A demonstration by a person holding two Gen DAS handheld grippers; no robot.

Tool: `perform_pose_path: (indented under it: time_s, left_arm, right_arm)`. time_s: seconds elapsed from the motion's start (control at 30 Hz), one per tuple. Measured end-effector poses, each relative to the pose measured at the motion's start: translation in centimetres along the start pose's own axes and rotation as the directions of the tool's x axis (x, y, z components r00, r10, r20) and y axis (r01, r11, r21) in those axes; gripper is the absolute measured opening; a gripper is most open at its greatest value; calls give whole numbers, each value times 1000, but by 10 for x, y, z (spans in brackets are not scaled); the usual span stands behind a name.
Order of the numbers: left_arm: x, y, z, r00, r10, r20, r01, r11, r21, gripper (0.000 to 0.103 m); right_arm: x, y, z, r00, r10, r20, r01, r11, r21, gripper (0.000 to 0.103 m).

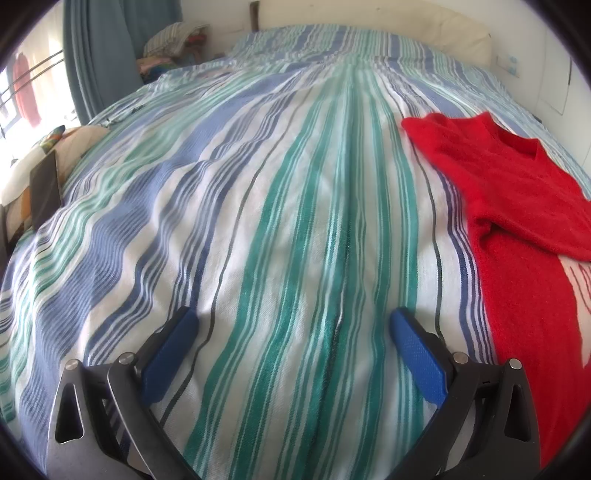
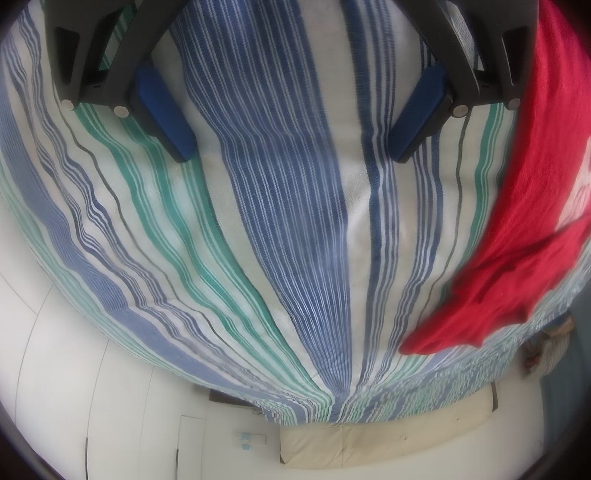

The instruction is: Fold small clothes

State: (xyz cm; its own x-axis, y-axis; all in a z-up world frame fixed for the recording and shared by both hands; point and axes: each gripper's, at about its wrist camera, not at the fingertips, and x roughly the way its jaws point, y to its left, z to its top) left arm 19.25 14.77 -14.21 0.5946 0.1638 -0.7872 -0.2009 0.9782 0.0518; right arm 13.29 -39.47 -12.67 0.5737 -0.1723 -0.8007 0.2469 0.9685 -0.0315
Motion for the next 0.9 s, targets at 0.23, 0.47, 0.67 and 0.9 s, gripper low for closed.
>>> perform_pose_path:
  time_s: [0.23, 0.47, 0.67, 0.9]
  left_arm:
    - [-20, 13, 0, 998, -61, -35, 58, 997, -60, 101]
    - [-112, -10, -60, 911, -409, -57, 411, 912, 14, 102]
    - [-122, -41, -115, 867, -485, -117, 489, 872, 12, 101]
    - [-133, -33, -119, 754, -635, -170, 637, 769, -46, 97]
  right_arm:
    - [0, 0, 0, 1000, 0, 0, 0, 1000, 0, 103]
    - [-3, -2, 0, 1000, -7, -3, 7, 1000, -5, 103]
    - [-2, 0, 1, 1000, -16, -2, 16, 1000, -11, 103]
    - [-49, -22, -1, 890, 453, -48, -450, 891, 67, 103]
